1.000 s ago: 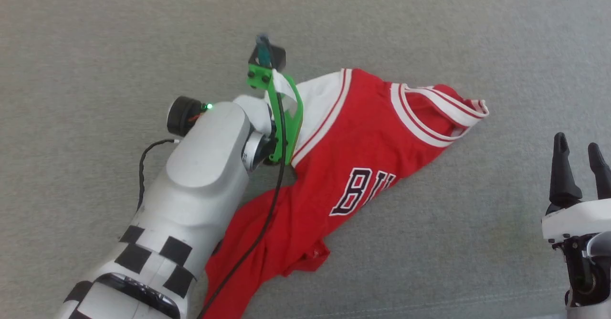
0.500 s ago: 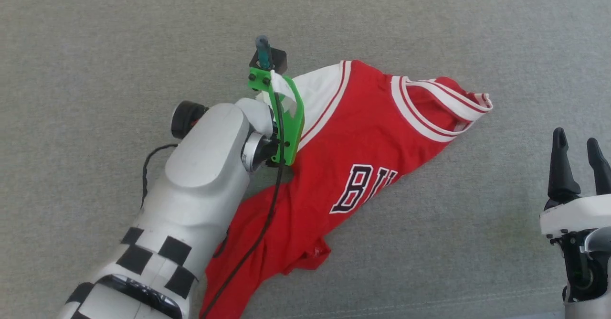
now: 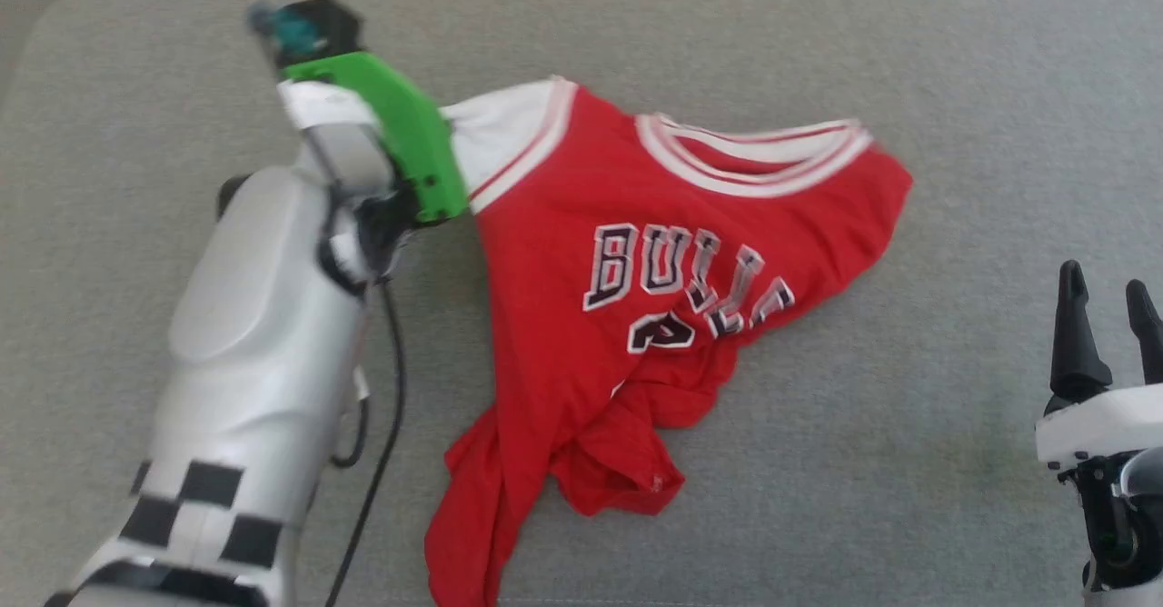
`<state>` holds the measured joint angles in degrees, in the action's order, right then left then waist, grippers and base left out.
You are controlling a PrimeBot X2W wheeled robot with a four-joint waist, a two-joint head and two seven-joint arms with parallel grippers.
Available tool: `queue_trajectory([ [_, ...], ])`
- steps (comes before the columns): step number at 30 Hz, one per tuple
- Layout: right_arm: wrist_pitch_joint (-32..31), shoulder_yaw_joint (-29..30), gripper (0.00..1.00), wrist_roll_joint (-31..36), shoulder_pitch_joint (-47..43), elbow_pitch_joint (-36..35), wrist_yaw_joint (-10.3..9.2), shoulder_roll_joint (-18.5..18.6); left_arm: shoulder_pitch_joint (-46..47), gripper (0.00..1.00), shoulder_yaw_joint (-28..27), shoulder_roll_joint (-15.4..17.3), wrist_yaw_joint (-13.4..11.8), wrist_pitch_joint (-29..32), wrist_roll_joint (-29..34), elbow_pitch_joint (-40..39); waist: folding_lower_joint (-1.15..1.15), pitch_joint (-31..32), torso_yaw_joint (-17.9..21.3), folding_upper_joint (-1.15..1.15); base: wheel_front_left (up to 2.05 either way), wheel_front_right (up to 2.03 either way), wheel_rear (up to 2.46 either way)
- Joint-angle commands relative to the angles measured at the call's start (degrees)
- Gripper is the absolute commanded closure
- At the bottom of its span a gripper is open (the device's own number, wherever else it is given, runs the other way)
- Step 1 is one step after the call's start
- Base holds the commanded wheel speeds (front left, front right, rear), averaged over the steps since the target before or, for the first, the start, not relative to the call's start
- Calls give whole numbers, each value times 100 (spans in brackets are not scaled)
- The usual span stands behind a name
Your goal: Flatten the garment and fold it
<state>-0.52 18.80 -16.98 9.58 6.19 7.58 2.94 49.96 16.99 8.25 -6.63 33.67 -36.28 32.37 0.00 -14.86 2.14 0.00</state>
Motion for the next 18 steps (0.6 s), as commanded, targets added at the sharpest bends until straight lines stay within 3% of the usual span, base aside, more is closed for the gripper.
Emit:
queue_trajectory([
  [1,-32,12,0,57,-86,-49,-9,-6,-335,100,-156,161,-124,-83,-121,-152,0,245,-341,0,0,0,0],
  [10,-225,-39,0,127,-201,-224,-9,-6,-2444,100,-998,536,-814,-316,-592,-1216,0,389,-730,0,0,0,0],
  [18,-323,-142,0,120,-189,-292,-9,-6,-3983,100,-1292,279,-1049,-458,-962,-1741,0,372,-808,0,0,0,0],
])
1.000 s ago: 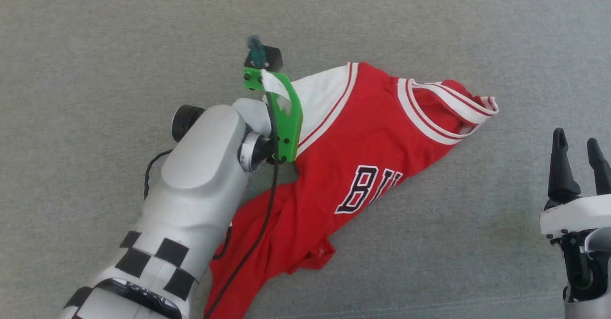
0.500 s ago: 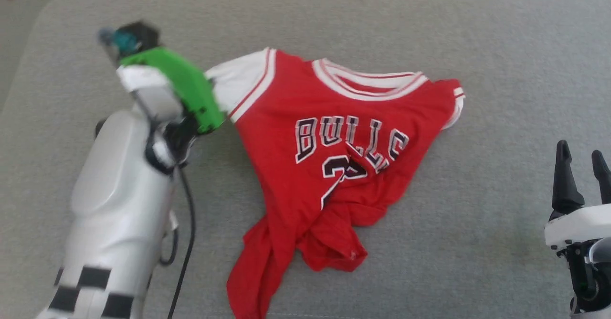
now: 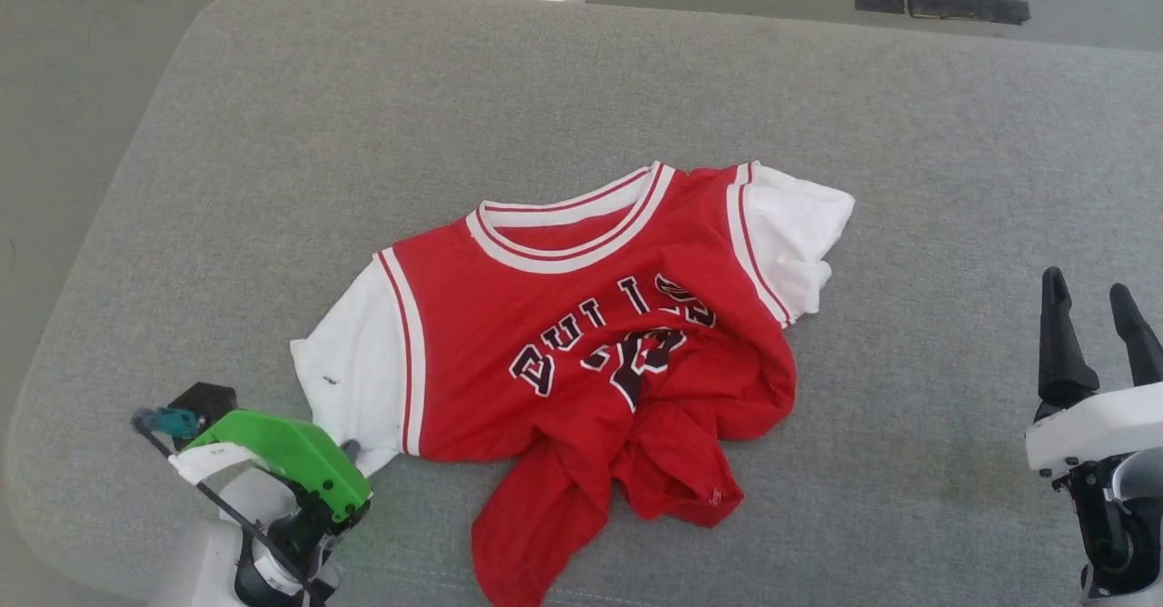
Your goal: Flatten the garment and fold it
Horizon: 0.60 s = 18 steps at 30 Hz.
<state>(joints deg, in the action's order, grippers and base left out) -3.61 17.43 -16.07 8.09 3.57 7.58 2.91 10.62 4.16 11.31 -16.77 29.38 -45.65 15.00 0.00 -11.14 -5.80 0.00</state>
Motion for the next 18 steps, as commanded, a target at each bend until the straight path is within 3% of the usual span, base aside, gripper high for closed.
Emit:
queue_trajectory([
  [1,-21,-3,0,33,-43,-29,-9,-3,-84,89,-49,-68,-21,-149,-37,-91,0,8,-31,0,0,0,0],
  [2,-28,-9,0,35,-48,-23,-9,-3,-110,18,-85,-106,32,-265,-65,-187,0,22,-47,0,0,0,0],
  [3,-35,-17,0,35,-58,-16,-9,-3,-110,0,-131,-96,108,-429,-53,-269,0,40,-63,0,0,0,0],
  [7,-42,-46,0,34,-91,6,-9,-3,-66,0,-379,-46,450,-1434,123,-658,0,121,-102,0,0,0,0],
  [11,-79,-128,0,94,-113,1,-9,-1,-221,0,-433,151,727,-2639,714,-969,0,202,-110,0,0,0,0],
  [18,-640,-247,0,151,-58,-27,-9,89,-570,0,-72,220,919,-4015,1638,-1087,0,236,-220,0,0,0,0],
])
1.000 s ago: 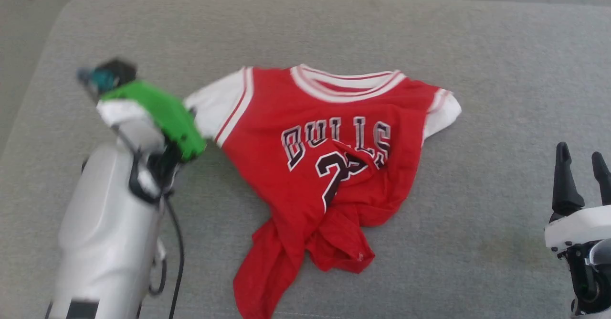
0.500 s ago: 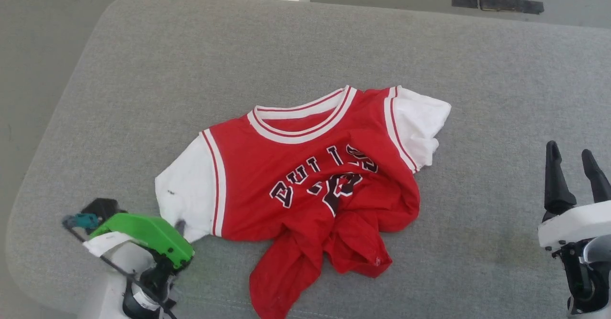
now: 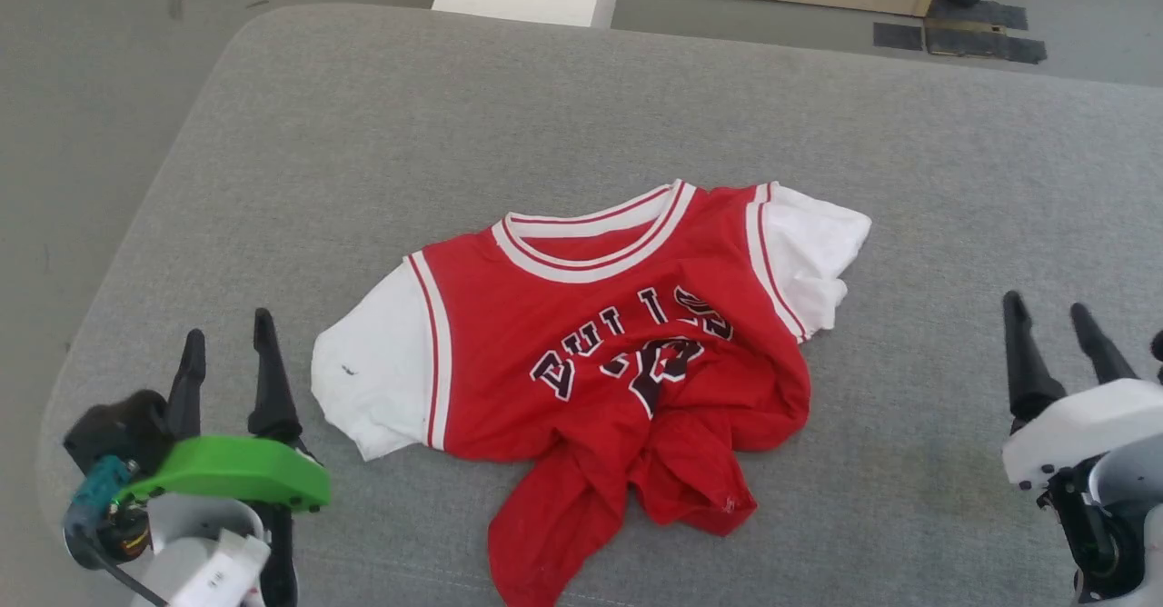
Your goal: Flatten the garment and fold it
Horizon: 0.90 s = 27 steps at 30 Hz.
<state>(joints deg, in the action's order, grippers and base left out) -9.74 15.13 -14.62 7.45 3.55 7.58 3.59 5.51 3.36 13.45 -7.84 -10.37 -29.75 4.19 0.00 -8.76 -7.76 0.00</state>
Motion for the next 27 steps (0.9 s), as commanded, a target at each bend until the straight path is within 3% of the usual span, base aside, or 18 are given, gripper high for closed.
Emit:
queue_trajectory([
  [1,-214,-61,0,9,52,-24,-9,45,-83,0,51,-9,21,-158,154,2,0,-10,-39,0,0,0,0],
  [6,-1289,-515,0,82,466,17,-9,338,-96,0,132,-166,16,-411,476,-18,0,-133,-119,0,0,0,0],
  [15,-3371,-2036,0,393,1605,363,-9,1067,92,0,129,-483,163,-460,710,49,0,-538,-358,0,0,0,0],
  [21,-3978,-2773,0,500,2098,913,-9,1241,230,0,54,-679,288,-462,885,0,0,-809,-518,0,0,0,0],
  [27,-3976,-3272,0,588,2226,1437,-9,1298,328,0,-14,-825,394,-462,1020,20,0,-974,-602,0,0,0,0],
])
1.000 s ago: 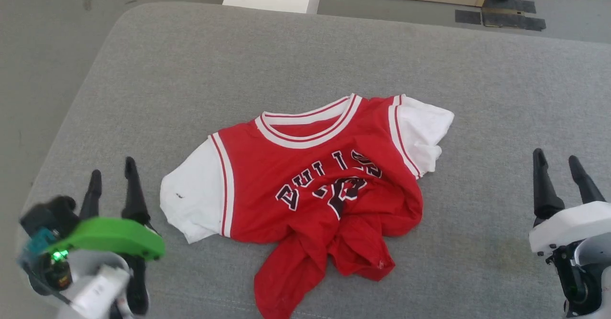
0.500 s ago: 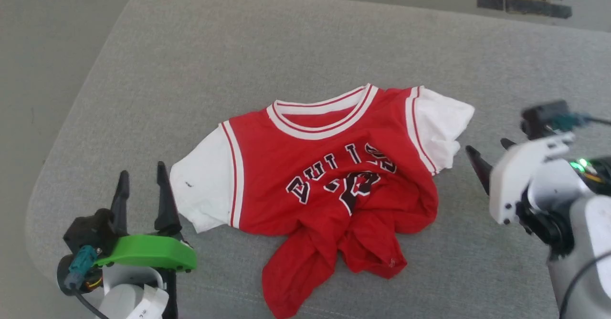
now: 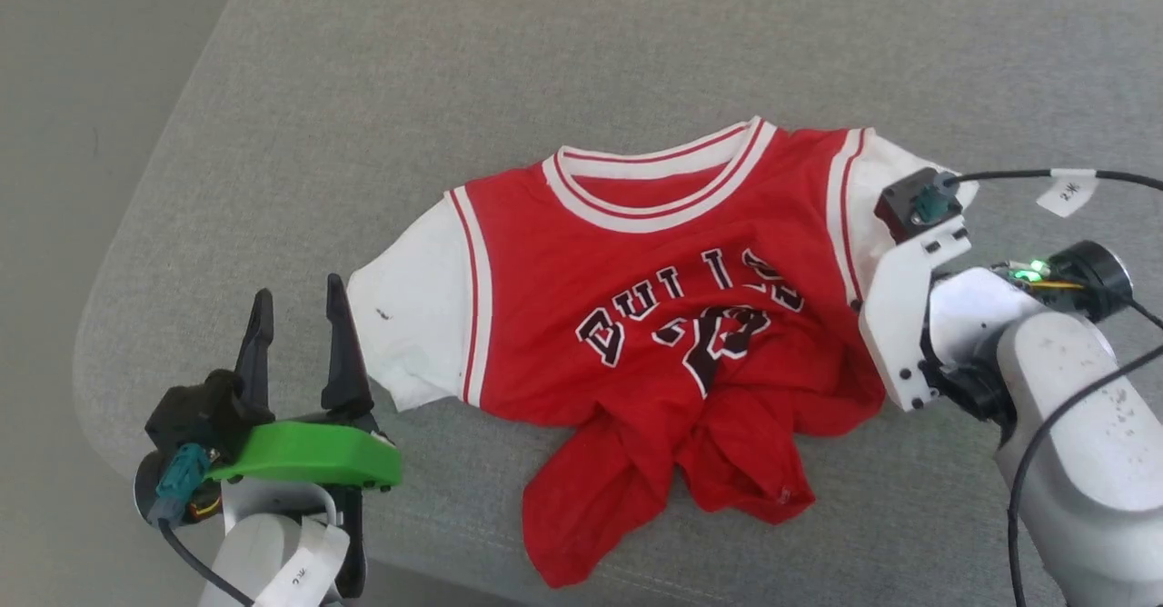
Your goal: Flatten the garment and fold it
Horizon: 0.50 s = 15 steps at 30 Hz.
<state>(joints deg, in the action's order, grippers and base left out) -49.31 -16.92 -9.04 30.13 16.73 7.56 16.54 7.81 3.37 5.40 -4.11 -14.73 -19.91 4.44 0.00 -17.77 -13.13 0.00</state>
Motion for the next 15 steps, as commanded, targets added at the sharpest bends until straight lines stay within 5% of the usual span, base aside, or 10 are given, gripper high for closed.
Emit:
queue_trajectory([
  [1,-5,-154,0,20,-55,205,-8,5,103,0,-22,-38,37,-26,63,5,0,-91,-69,0,0,0,0],
  [5,11,-376,0,-143,-106,441,-8,18,124,0,-72,-84,100,-26,161,19,0,-112,-36,0,0,0,0],
  [6,0,-385,54,-194,-106,472,-8,24,122,0,-77,-88,120,-26,180,39,0,-108,-17,0,0,0,0],
  [7,37,-367,88,-252,-92,484,-8,30,126,0,-86,-92,131,-27,215,54,0,-89,16,0,0,0,0],
  [8,105,-343,100,-290,-71,476,-8,42,128,0,-99,-98,130,-27,238,50,0,-66,44,0,0,0,0],
  [15,748,408,100,-466,148,236,-8,156,55,0,-197,-82,193,-27,313,152,0,268,368,0,0,0,0],
])
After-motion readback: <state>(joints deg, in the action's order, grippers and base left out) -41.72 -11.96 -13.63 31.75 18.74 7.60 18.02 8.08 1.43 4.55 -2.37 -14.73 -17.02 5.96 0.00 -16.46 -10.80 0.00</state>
